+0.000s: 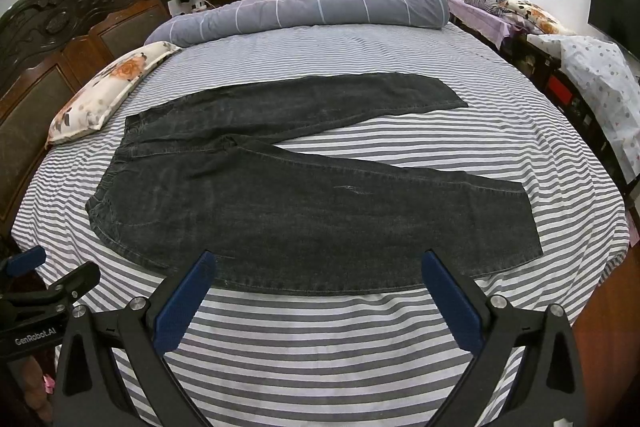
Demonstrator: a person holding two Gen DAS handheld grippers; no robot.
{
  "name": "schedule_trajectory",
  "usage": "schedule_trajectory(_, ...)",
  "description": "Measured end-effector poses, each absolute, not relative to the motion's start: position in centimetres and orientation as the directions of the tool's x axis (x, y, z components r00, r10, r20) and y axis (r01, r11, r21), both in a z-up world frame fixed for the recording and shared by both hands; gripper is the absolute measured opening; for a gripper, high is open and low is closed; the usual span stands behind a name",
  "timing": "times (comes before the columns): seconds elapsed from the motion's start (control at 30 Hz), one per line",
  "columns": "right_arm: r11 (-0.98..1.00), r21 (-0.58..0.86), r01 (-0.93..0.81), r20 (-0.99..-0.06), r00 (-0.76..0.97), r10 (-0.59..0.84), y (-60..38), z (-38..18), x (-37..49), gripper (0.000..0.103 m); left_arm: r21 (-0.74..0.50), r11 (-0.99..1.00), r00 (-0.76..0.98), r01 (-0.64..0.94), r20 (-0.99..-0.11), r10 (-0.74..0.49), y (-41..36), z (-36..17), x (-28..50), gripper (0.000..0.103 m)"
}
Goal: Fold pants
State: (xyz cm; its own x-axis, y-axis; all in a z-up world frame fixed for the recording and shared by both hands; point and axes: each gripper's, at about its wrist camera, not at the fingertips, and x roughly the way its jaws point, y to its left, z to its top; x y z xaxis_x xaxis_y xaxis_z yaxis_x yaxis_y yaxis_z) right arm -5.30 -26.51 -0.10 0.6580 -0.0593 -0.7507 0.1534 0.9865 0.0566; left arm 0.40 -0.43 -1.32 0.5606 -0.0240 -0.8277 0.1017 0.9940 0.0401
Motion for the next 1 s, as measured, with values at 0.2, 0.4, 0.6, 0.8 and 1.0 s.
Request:
schedule_trajectory(0.2,0.986,0.056,0.155,-0.751,0.657,-0.06,-26.51,-0.1,-5.27,0.102,0.041,0.994,0.56,0.1,-0.829,-0.022,-0.4,-1.28,0.45,0.103)
schedule_trajectory(0.4,0.987,0.056,0.153,-0.751,0.658,-0.06,-26.52,-0.1,-5.31,0.101,0.034,0.995,0.56,0.092,-0.828,-0.023,-0.26,-1.3,0.37,0.103)
schedule_trajectory(0.6,0.987,0.055,0.153,-0.751,0.657,-0.06,-26.5,-0.11,-5.3,0.101,0.034,0.996,0.565,0.087,-0.825,-0.021,-0.12,-1.17,0.13,0.103)
schedule_trajectory(0.8,0.986,0.056,0.154,-0.752,0.657,-0.06,-26.51,-0.14,-5.31,0.101,0.035,0.996,0.564,0.087,-0.825,-0.02,-0.1,-1.13,0.16,0.103)
schedule_trajectory(1.0,0.986,0.057,0.154,-0.752,0.657,-0.059,-26.46,-0.15,-5.35,0.101,0.036,0.996,0.562,0.083,-0.827,-0.017,0.01,-1.1,0.11,0.103)
